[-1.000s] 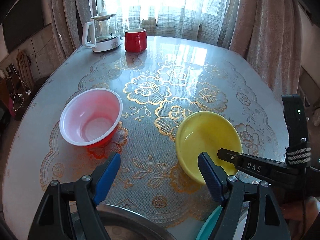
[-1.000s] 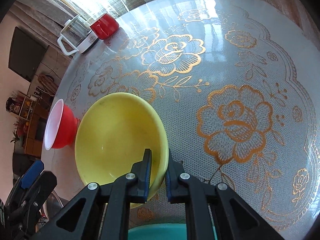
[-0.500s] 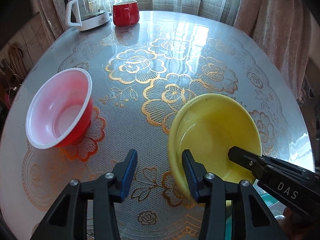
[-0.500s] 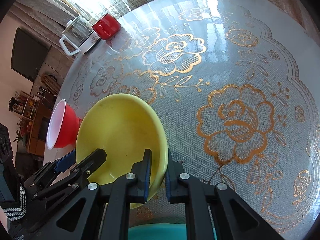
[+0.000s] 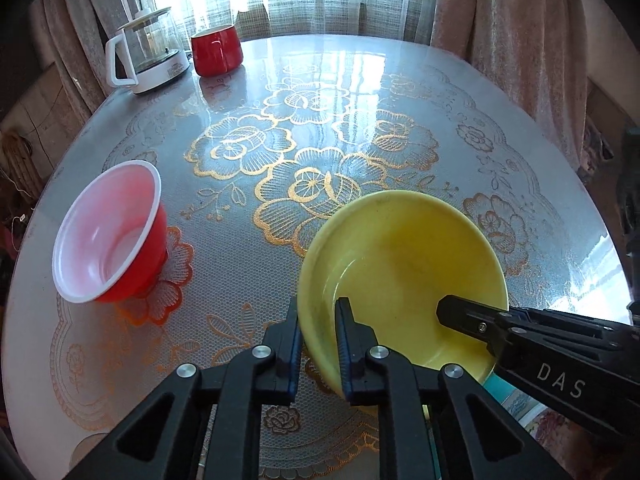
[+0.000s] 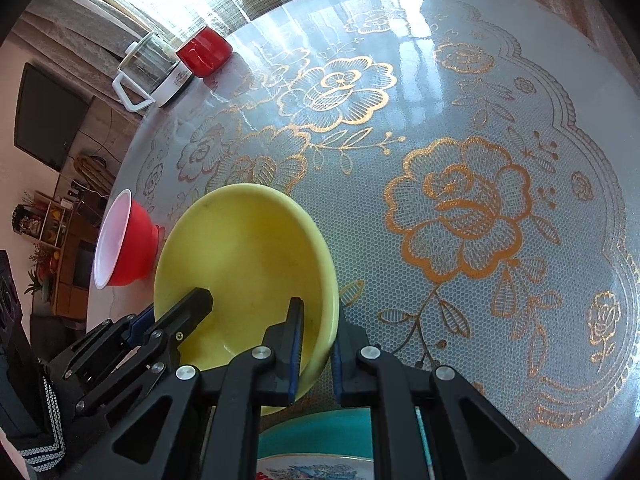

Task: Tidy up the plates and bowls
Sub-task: 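Grasp the yellow bowl rim with the left gripper next to the right gripper, then carry the yellow bowl with both grippers and lower it into the steel bowl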

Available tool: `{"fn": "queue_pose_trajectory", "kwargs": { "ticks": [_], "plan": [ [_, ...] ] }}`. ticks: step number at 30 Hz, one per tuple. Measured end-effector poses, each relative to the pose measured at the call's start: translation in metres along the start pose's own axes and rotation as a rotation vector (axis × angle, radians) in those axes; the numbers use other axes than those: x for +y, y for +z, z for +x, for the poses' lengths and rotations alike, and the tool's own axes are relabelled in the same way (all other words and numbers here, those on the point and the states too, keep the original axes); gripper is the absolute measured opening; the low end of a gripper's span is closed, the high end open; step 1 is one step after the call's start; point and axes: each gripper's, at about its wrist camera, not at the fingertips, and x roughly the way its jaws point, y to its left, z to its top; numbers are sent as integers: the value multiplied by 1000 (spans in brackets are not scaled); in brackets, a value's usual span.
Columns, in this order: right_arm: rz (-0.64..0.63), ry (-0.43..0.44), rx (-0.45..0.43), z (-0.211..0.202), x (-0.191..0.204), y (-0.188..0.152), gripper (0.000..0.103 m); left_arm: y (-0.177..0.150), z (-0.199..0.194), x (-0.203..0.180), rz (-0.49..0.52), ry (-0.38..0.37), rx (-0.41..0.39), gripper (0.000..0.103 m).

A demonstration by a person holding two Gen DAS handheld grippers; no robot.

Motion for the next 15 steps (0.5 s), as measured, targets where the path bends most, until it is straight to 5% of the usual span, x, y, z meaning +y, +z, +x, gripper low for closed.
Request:
{"fn": "queue_pose_trajectory", "kwargs": {
  "ticks": [15],
  "plan": [
    [-35, 1, -99, -40, 24, -34, 12, -27, -54, 10, -30, -36, -120, 15]
  ]
}}
